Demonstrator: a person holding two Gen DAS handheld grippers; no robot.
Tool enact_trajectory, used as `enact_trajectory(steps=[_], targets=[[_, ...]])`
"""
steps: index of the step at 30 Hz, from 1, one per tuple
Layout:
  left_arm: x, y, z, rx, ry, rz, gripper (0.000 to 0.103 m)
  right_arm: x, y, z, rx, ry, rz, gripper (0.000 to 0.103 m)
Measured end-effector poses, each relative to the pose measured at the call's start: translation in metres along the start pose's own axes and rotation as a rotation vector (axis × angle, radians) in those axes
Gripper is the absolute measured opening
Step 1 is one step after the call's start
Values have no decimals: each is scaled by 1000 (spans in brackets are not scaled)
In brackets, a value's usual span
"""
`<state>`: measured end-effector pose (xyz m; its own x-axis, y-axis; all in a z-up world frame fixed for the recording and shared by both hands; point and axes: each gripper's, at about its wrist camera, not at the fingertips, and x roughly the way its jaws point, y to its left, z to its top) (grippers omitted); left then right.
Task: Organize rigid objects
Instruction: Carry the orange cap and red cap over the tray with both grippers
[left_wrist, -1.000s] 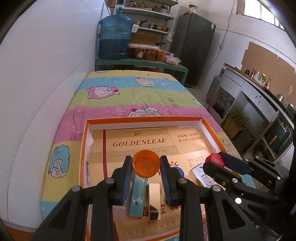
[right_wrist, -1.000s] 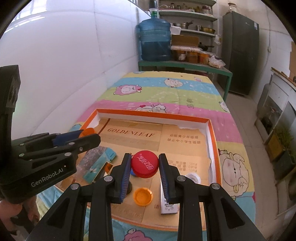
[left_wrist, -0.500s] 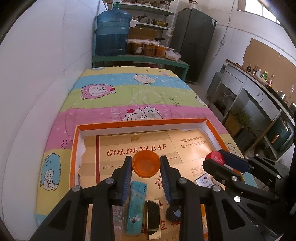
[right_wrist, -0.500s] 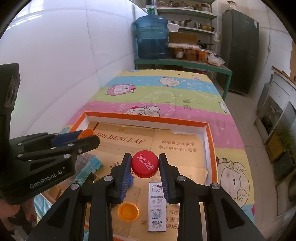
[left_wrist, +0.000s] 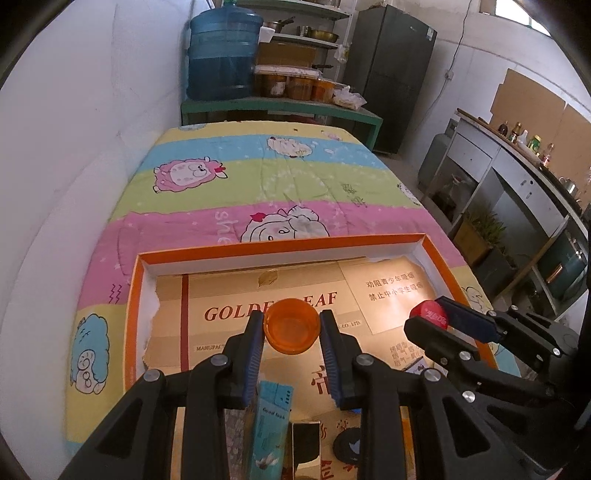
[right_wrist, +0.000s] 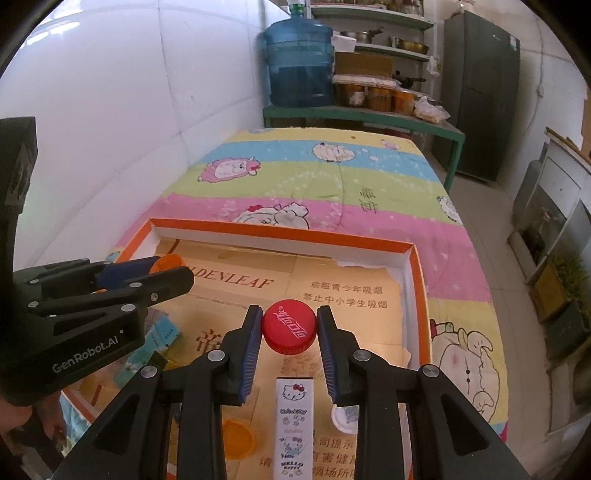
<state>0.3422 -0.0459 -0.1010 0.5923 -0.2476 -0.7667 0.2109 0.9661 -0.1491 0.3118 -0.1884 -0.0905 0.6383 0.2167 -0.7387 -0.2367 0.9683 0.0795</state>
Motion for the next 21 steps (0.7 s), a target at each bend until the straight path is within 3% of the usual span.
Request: enact_trajectory(steps=[14,21], targets=[[33,-7,5,9,95,-14,31,25,-9,4,12,76,34,31],[43,-8,4,9,122,-10,31,32,-14,1,15,105,8,31]])
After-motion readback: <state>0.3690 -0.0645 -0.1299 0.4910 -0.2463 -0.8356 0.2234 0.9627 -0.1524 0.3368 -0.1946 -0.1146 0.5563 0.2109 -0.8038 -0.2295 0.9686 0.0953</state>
